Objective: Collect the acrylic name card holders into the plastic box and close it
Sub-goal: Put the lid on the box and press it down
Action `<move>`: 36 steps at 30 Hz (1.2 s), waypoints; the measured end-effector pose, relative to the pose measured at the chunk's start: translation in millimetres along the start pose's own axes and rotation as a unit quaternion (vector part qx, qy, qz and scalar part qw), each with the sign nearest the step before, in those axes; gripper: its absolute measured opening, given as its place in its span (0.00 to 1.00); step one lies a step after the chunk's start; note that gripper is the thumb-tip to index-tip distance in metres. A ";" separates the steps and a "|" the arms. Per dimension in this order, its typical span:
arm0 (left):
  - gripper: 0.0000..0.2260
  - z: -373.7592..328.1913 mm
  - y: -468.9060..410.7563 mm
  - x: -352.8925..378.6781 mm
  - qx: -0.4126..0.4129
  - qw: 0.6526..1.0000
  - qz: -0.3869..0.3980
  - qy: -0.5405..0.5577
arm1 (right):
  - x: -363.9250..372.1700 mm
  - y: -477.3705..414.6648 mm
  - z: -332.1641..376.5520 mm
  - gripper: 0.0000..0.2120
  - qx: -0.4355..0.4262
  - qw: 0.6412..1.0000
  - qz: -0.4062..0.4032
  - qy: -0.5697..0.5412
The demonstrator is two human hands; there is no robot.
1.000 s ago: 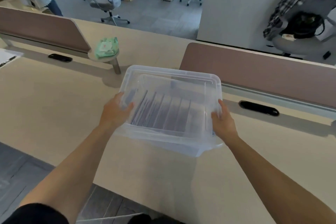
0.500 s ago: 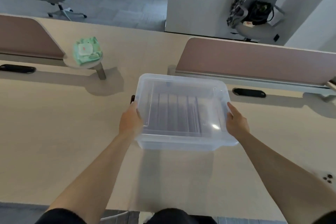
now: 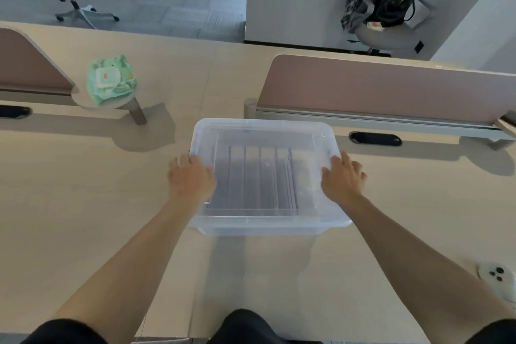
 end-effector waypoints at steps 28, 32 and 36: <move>0.27 -100.2 -26.4 40.9 0.193 0.980 0.018 -0.038 | 47.2 -3.2 98.8 0.31 -0.247 0.963 0.044 0.101; 0.26 -61.9 -37.7 11.8 0.122 0.991 -0.059 -0.022 | 7.2 -17.5 70.1 0.35 -0.173 0.985 0.004 0.014; 0.32 10.4 -41.5 9.7 -0.127 0.990 0.021 0.065 | -15.6 -54.4 2.6 0.47 0.020 0.998 -0.006 -0.062</move>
Point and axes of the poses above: each hand's wrist, its own y-axis away from the middle knuckle, its own x-axis out of the palm, z = x × y, the point moved 8 cm from there along -y, towards the middle knuckle, and after that the axes turned 7 degrees about x, right-handed, at the moved point
